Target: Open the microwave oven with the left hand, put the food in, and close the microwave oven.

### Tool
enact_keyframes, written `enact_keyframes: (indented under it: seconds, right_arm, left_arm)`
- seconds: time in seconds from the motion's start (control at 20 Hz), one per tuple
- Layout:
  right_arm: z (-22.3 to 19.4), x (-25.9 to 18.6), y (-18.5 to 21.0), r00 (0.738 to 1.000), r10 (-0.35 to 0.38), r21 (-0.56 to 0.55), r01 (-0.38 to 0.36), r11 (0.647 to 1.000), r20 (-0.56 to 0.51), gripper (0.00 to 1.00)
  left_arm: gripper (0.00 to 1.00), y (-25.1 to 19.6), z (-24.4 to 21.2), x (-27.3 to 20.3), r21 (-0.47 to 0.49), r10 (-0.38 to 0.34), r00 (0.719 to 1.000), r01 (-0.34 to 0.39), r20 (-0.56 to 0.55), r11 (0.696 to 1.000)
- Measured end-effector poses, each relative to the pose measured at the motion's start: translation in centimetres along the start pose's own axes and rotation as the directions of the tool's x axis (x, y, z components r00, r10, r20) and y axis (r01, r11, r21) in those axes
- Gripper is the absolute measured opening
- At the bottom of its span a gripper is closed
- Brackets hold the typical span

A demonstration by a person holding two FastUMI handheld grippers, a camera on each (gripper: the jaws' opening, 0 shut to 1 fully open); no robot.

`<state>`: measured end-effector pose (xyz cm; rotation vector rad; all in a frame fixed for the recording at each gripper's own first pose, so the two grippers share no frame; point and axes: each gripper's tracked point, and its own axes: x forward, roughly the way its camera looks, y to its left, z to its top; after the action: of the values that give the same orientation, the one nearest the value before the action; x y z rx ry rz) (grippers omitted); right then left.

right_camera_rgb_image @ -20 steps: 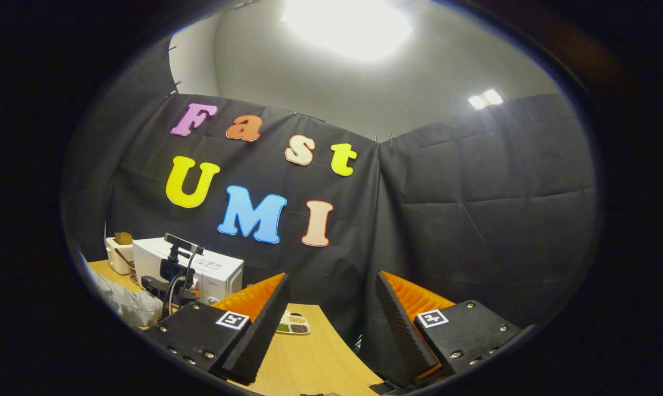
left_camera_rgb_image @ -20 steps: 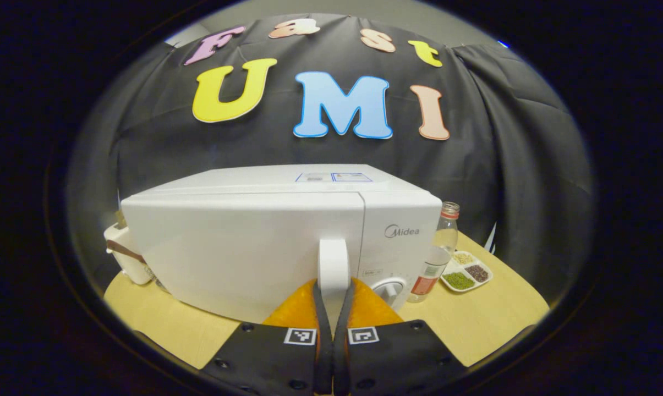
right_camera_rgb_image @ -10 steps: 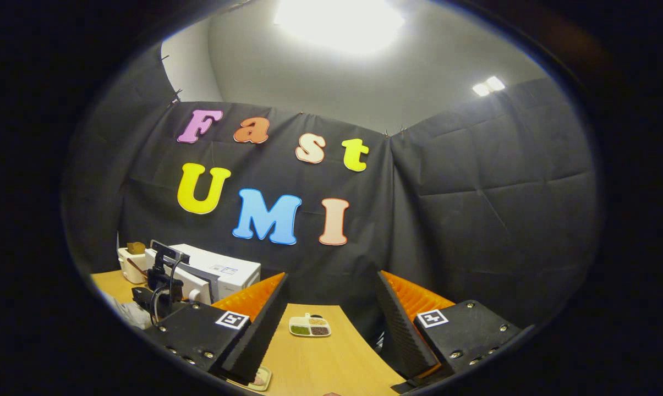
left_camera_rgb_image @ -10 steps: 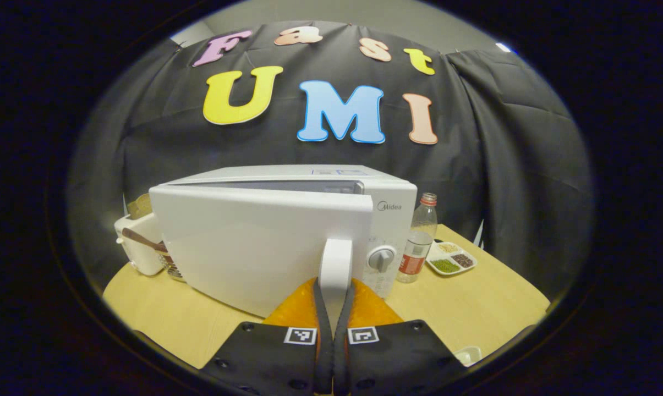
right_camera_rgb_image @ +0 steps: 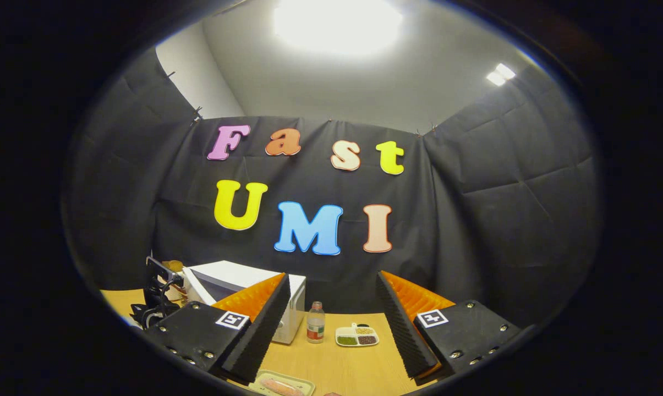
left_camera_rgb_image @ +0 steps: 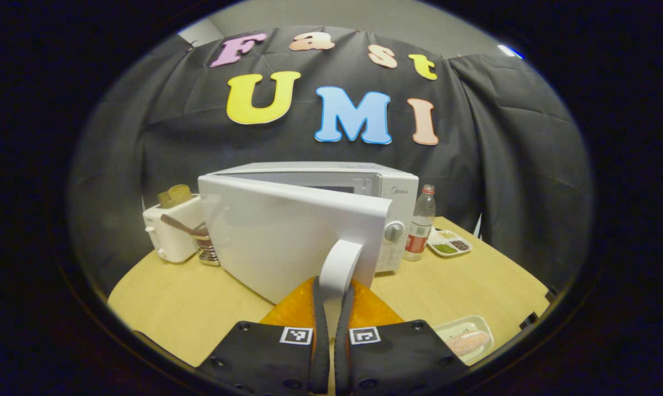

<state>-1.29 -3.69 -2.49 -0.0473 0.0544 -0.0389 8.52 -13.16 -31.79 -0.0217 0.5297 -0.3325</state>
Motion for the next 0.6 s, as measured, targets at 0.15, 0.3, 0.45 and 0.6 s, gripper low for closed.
enact_keyframes:
  seconds: [0.15, 0.3, 0.45, 0.6]
  right_arm:
    - [0.0, 0.7, 2.2, 0.999, 0.050, 0.012, -0.050, 0.999, 0.006, 0.95]
    - [0.2, 1.3, 4.4, 0.995, 0.099, 0.026, -0.100, 0.995, 0.013, 0.95]
    - [0.4, 1.7, 6.8, 0.988, 0.153, 0.040, -0.154, 0.987, 0.018, 0.95]
    - [0.7, 2.0, 9.1, 0.979, 0.204, 0.043, -0.205, 0.978, 0.027, 0.95]
  left_arm:
    - [0.11, 2.9, -0.7, -2.7, -0.006, 0.048, 0.999, -0.048, -0.003, 0.999]
    - [0.12, 6.4, -1.5, -5.4, -0.015, 0.115, 0.993, -0.115, -0.006, 0.993]
    - [0.12, 10.9, -2.2, -8.0, -0.035, 0.219, 0.976, -0.220, -0.017, 0.975]
    - [0.11, 15.9, -3.0, -10.2, -0.101, 0.308, 0.951, -0.310, -0.033, 0.945]
